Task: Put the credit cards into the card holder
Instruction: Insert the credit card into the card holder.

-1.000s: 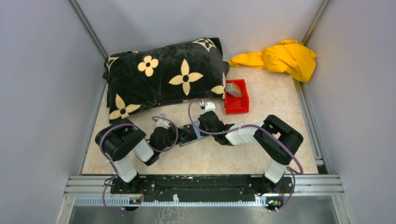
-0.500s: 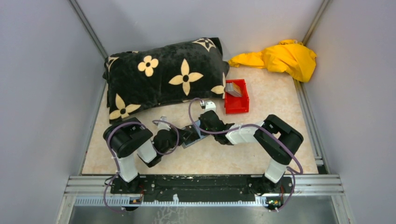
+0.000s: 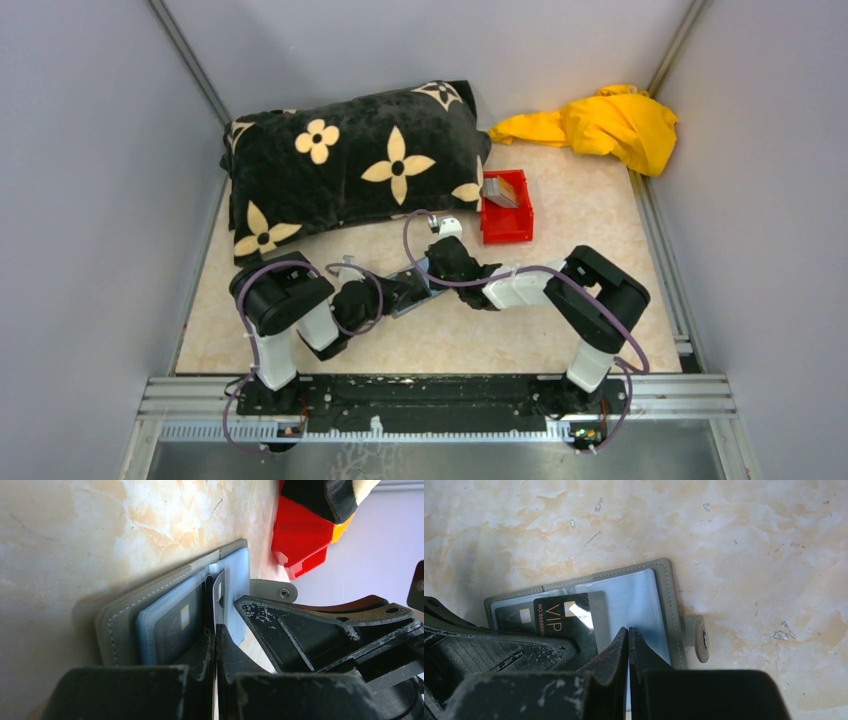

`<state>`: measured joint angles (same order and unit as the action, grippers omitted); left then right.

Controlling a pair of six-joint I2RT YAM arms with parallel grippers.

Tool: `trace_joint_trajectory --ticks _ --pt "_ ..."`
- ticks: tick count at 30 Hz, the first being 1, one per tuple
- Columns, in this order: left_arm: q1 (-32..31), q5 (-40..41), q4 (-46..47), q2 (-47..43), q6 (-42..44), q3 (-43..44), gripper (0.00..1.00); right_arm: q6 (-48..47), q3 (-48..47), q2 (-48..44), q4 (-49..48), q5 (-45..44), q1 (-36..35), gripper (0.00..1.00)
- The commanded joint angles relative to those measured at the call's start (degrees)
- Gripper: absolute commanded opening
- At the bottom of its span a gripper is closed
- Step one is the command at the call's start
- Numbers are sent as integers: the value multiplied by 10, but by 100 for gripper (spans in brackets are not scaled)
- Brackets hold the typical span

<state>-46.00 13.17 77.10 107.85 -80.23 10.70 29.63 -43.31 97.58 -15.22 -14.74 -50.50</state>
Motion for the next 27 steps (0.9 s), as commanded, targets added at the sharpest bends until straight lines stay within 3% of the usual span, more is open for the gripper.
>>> trace_joint_trajectory --ticks 1,12,17,22,27 --pt "-4 7 -109 21 24 3 0 -16 4 -2 80 -19 3 0" --pt "-8 -14 -170 17 68 44 3 -43 -6 -47 107 -47 16 0" --pt "-8 -24 -293 -19 100 82 13 -53 -8 -67 118 -54 36 0" --pt "-10 -20 -436 -55 122 119 30 -58 -8 -69 118 -49 49 0" --pt "-14 -18 -536 -60 149 163 38 -60 -9 -62 117 -49 53 0"
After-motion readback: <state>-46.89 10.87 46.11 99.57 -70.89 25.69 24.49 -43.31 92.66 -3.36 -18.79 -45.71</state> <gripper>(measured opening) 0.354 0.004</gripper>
